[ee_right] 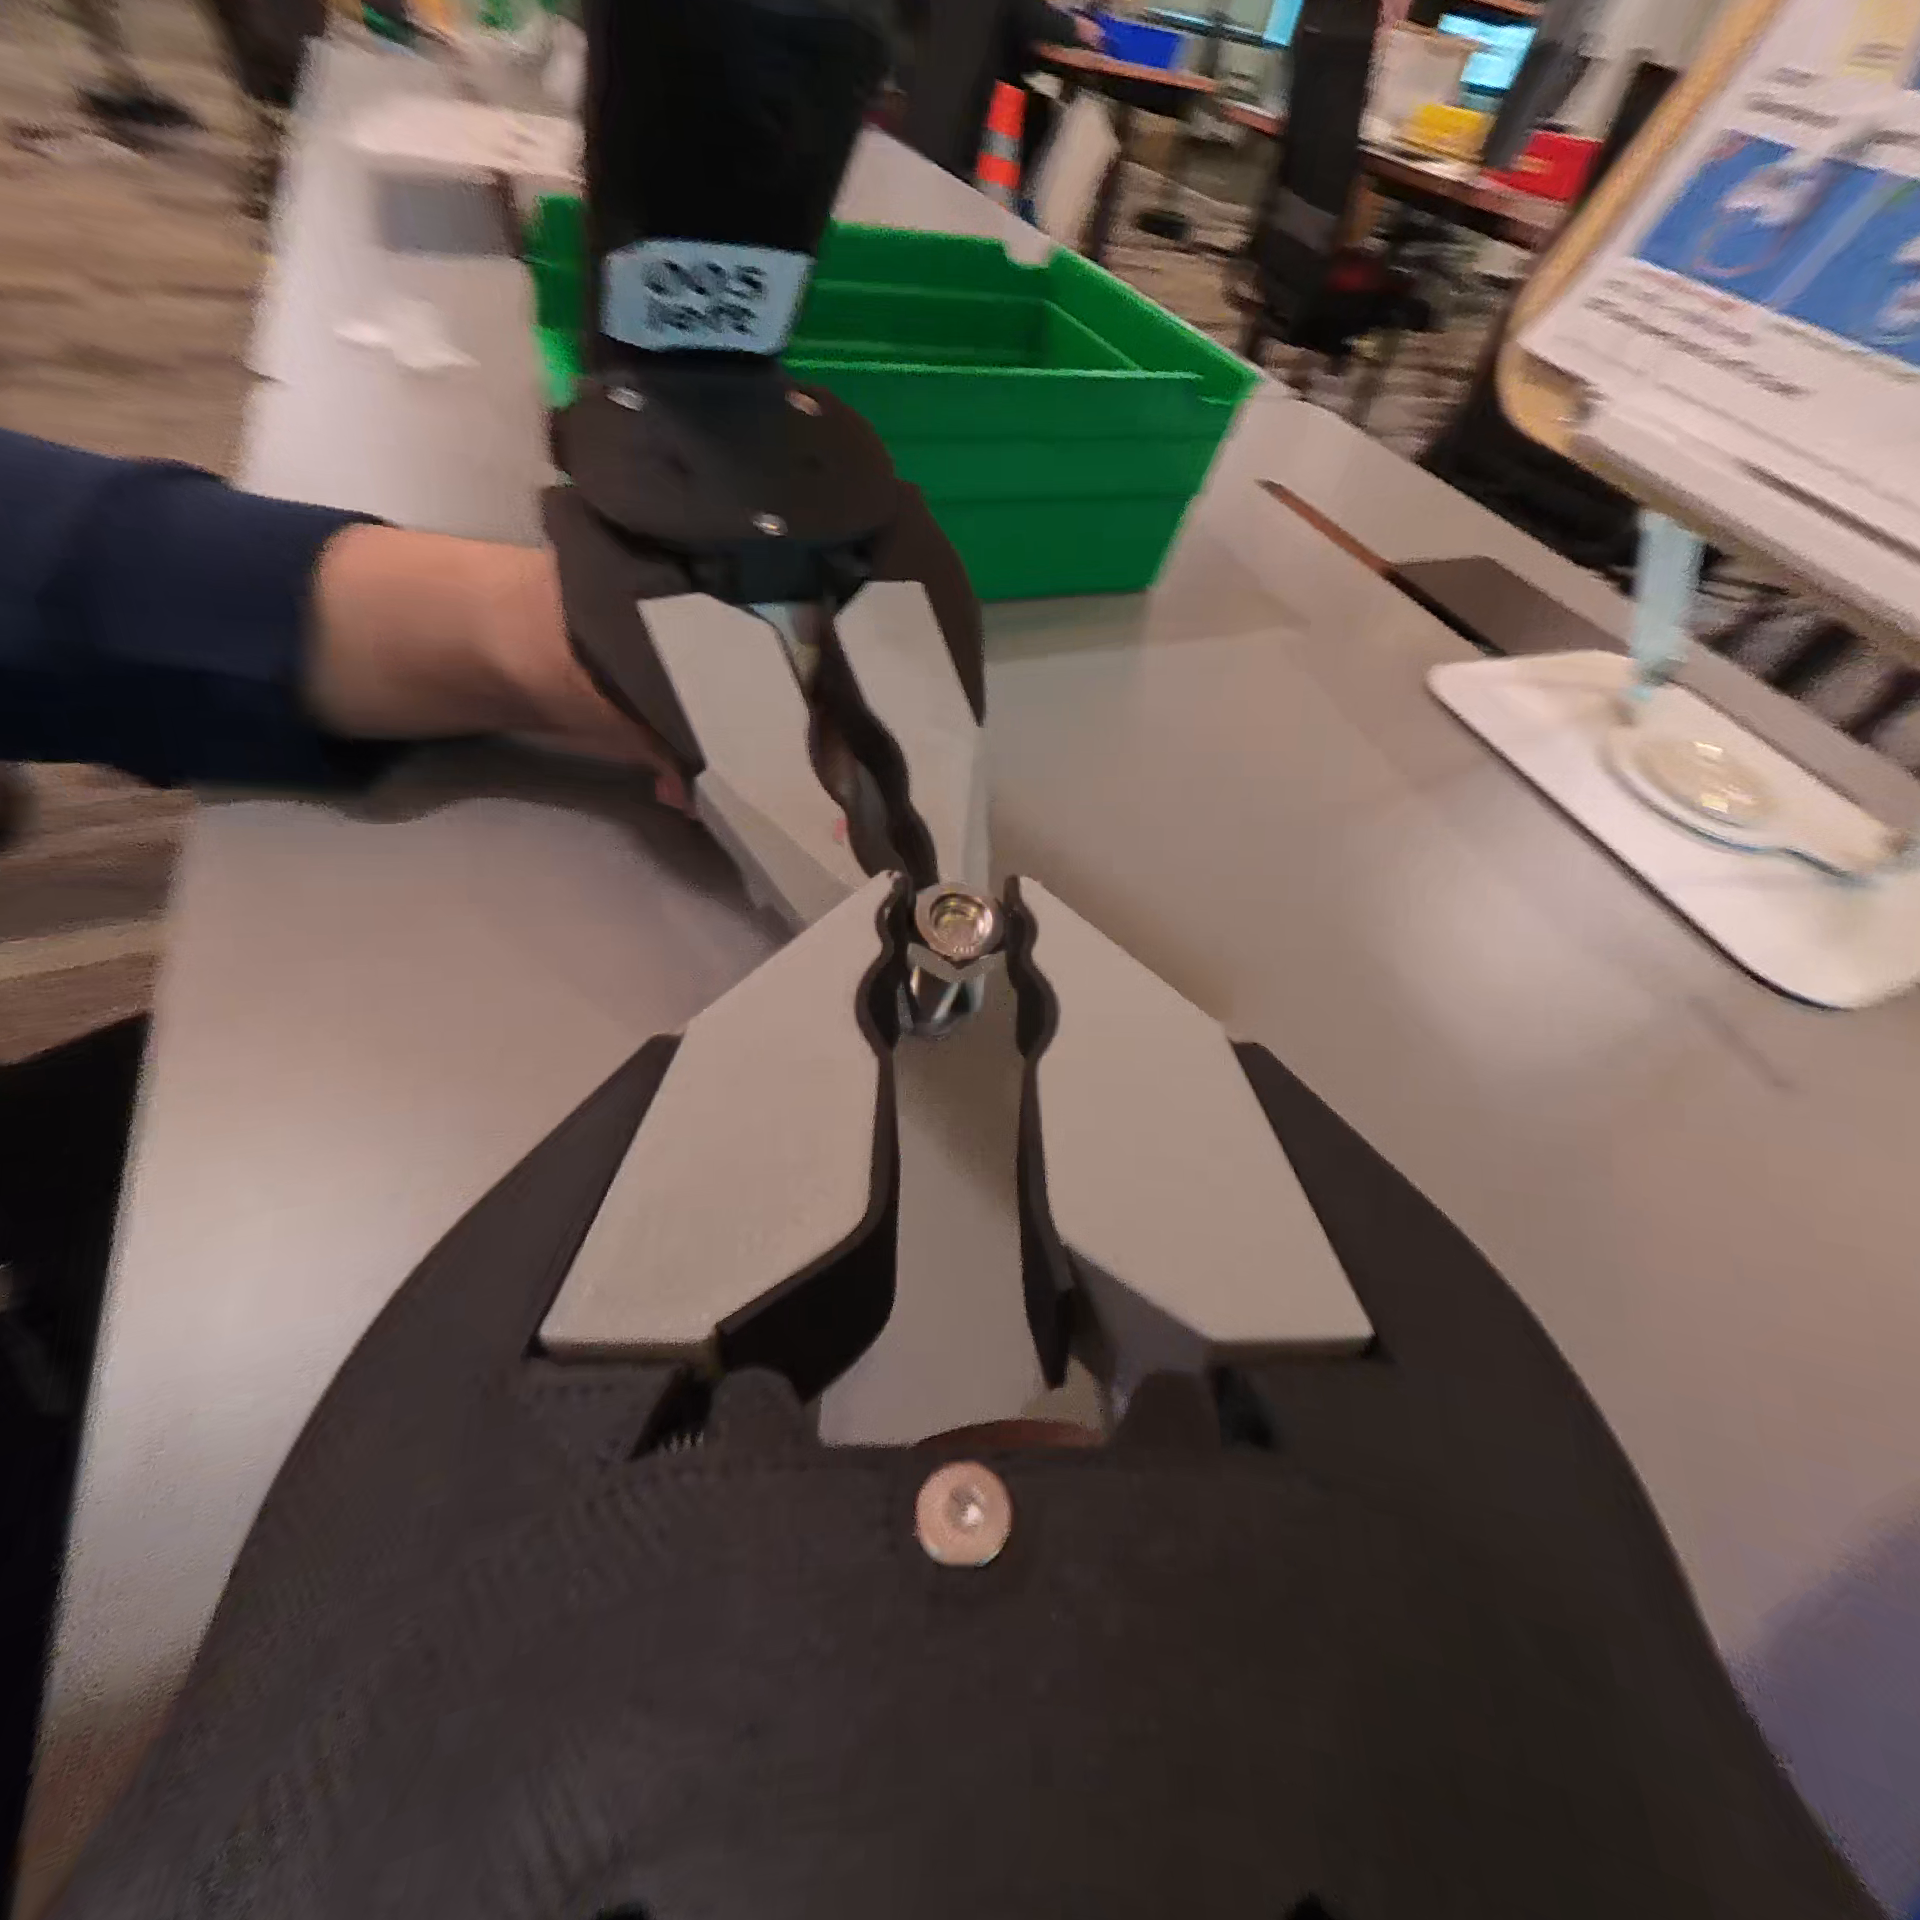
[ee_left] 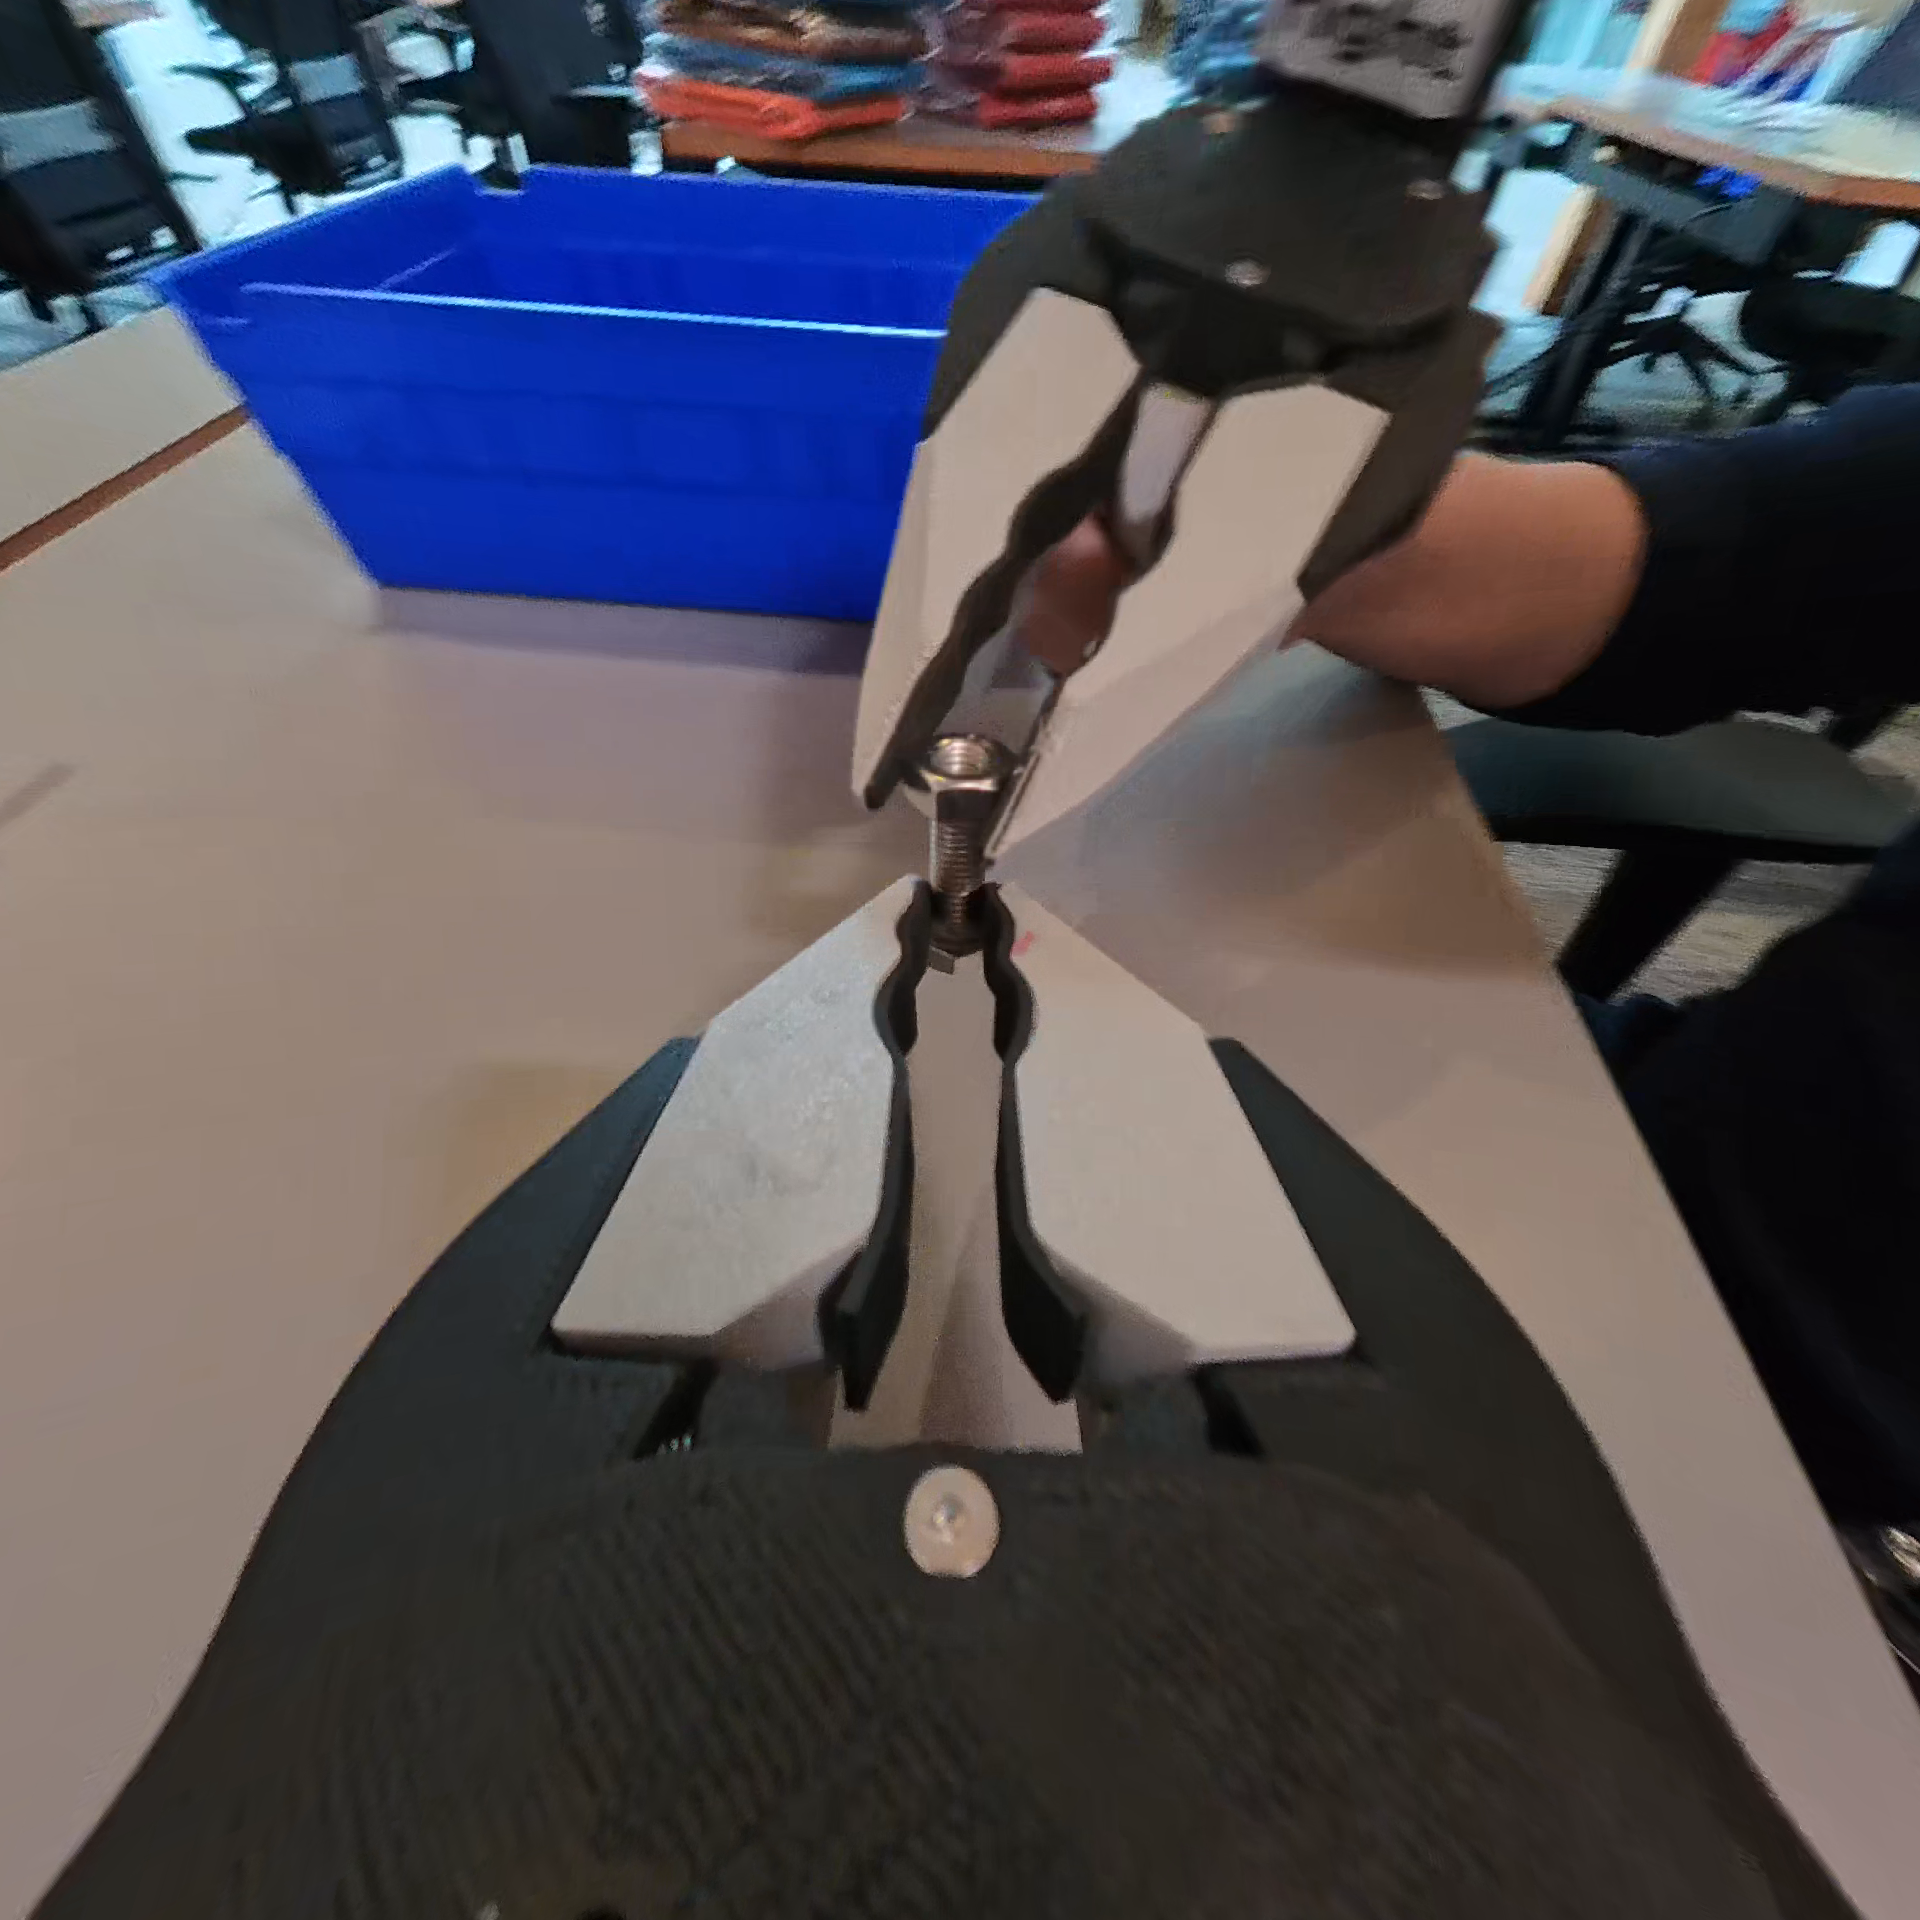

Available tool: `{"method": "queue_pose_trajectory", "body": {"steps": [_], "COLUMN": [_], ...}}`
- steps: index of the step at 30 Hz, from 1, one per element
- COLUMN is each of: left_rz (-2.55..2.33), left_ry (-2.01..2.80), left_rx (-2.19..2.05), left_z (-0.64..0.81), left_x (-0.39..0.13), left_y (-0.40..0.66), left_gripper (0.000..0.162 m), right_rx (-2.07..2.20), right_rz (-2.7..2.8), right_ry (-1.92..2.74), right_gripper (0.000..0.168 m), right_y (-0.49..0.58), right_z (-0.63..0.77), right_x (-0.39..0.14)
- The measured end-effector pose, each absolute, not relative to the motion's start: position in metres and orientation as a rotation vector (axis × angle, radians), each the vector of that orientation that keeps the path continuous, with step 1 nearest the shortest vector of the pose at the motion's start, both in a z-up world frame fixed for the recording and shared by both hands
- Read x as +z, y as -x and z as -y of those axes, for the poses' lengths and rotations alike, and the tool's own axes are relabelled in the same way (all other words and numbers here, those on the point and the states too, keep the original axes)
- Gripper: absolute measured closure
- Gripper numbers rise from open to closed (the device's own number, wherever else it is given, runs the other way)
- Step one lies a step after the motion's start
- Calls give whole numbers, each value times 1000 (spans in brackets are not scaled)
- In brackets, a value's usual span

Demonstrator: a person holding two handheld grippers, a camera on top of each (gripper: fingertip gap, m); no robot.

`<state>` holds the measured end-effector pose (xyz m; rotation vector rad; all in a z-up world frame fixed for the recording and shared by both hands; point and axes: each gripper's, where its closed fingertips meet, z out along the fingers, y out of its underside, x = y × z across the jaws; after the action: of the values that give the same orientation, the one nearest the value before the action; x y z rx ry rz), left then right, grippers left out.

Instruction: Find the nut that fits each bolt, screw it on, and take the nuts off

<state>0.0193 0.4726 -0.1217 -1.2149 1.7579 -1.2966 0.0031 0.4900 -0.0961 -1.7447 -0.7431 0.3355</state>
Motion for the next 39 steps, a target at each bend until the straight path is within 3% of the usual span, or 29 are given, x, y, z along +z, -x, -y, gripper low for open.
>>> {"method": "queue_pose_trajectory", "body": {"steps": [5,15,23,26,32,38,39], "left_rz": [-1735,-1778,-1785,-1768,-1793,-1679,-1657], "left_ry": [1260,1033,1051,1068,1012,1073,1088], "left_rx": [-1247,-1502,-1469,-1471,-1468,-1453,-1450], "left_z": [-479,-448,-449,-453,-443,-464,-469], "left_x": [-124,-98,-103,-102,-99,-91,-89], "left_y": [-21,-5,-7,-8,-6,-8,-8], "left_gripper": [155,155,155,155,155,155,155], "right_rx": [218,814,813,801,782,723,742], "right_rz": [613,793,808,772,779,738,731], "right_ry": [1754,1593,1567,1547,1593,1583,1572], "right_gripper": [151,124,123,130,125,137,145], "right_y": [-3,11,20,10,18,8,4], "right_z": [-502,-458,-451,-448,-461,-464,-461], "right_x": [-97,-64,-68,-62,-70,-69,-66]}}
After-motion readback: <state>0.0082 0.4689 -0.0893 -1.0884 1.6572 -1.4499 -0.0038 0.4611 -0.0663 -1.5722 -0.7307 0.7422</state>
